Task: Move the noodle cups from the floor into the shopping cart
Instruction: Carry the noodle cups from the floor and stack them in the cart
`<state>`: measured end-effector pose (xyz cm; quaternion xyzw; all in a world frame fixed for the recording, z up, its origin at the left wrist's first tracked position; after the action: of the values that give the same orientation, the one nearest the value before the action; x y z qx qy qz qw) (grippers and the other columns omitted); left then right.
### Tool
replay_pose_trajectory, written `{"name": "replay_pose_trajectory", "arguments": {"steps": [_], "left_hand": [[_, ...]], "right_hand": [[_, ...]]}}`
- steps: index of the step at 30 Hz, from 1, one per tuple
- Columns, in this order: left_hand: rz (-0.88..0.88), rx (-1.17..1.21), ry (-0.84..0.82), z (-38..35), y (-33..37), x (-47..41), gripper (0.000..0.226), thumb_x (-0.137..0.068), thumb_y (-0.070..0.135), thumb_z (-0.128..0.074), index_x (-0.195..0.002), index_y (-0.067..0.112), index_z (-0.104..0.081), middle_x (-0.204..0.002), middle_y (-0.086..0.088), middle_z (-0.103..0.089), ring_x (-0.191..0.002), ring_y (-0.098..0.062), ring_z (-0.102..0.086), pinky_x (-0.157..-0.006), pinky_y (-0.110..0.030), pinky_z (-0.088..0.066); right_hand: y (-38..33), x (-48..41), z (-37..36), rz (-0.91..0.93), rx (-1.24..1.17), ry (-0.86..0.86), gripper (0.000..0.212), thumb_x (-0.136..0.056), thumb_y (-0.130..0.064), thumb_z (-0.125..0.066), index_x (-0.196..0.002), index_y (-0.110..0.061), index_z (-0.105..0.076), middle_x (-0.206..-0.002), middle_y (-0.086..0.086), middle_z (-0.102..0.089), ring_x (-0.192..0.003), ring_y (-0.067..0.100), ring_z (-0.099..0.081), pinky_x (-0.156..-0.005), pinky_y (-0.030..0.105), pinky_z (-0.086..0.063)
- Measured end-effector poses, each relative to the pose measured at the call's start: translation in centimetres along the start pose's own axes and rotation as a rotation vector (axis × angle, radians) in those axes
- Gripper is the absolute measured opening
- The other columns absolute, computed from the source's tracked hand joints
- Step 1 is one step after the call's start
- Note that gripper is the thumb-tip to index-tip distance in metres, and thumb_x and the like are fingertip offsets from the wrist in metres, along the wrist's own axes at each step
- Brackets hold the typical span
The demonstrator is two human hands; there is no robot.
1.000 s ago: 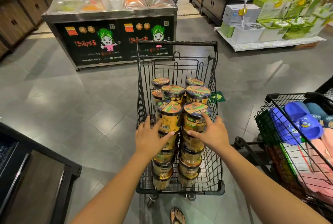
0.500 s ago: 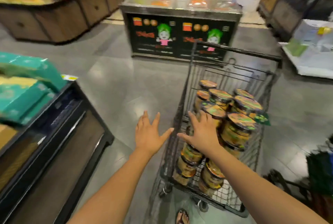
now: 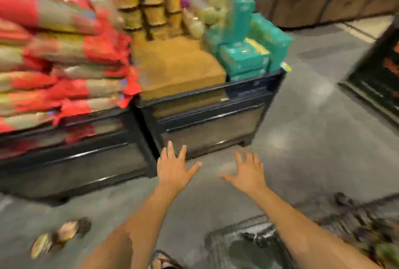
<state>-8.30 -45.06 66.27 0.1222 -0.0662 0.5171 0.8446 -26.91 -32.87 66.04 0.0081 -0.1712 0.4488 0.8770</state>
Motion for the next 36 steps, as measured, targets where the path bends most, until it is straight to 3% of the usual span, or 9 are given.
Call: {"name": "replay_pose_trajectory", "arguments": {"steps": [10,16,19,27,36], "left_hand": [[0.526,0.157,-0.057,-3.6,-28.9,8.6,0.088,-0.084,0.079,-0.033,-0.154,0.03,-0.015,-0.161,-0.015,0.001,-0.147,-0.033,-0.009,-0.116,-0.044,-0.016],[0.874,0.267,-0.006,-5.8,-40.9,17.7,0.087,-0.081,0.08,-0.036,-0.152,0.031,-0.022,-0.16,-0.016,-0.007,-0.144,-0.036,-0.016,-0.113,-0.044,-0.023],[1.004,0.338,-0.037,-7.2,-44.6,21.3,0.085,-0.082,0.079,-0.036,-0.152,0.031,-0.023,-0.161,-0.017,-0.006,-0.144,-0.036,-0.015,-0.115,-0.045,-0.02],[1.229,0.424,-0.097,-10.0,-53.1,25.1,0.088,-0.083,0.08,-0.032,-0.154,0.03,-0.016,-0.161,-0.016,-0.001,-0.146,-0.036,-0.009,-0.116,-0.046,-0.017],[1.333,0.488,-0.167,-12.5,-67.5,21.3,0.091,-0.083,0.078,-0.038,-0.155,0.026,-0.014,-0.16,-0.02,-0.004,-0.145,-0.038,-0.013,-0.117,-0.046,-0.019]], "right_hand": [[-28.0,0.2,-9.6,0.391,0.147,-0.242,0.103,-0.071,-0.083,-0.05,-0.153,-0.028,-0.018,-0.152,0.015,-0.027,-0.139,0.033,-0.025,-0.112,0.042,-0.027],[-40.9,3.3,-14.1,0.622,0.321,-0.333,0.104,-0.071,-0.086,-0.044,-0.153,-0.027,-0.017,-0.148,0.013,-0.031,-0.136,0.032,-0.029,-0.109,0.043,-0.029],[-45.7,4.4,-15.7,0.72,0.414,-0.364,0.103,-0.073,-0.085,-0.044,-0.153,-0.027,-0.016,-0.145,0.013,-0.033,-0.134,0.032,-0.03,-0.108,0.043,-0.029],[-57.7,4.6,-20.9,0.889,0.607,-0.441,0.106,-0.071,-0.087,-0.044,-0.154,-0.027,-0.012,-0.148,0.015,-0.031,-0.136,0.034,-0.029,-0.109,0.043,-0.029],[-74.9,0.4,-28.1,1.042,0.741,-0.489,0.102,-0.076,-0.082,-0.046,-0.153,-0.025,-0.013,-0.148,0.016,-0.031,-0.136,0.033,-0.031,-0.108,0.044,-0.03]]}}
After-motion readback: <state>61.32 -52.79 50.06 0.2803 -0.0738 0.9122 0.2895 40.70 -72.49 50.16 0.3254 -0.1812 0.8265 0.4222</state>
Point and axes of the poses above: each hand's wrist, its own x-axis away from the middle knuckle, its own z-axis out of the back of the hand, y = z × x, the point moved 5 cm from there along -x, towards the middle knuckle
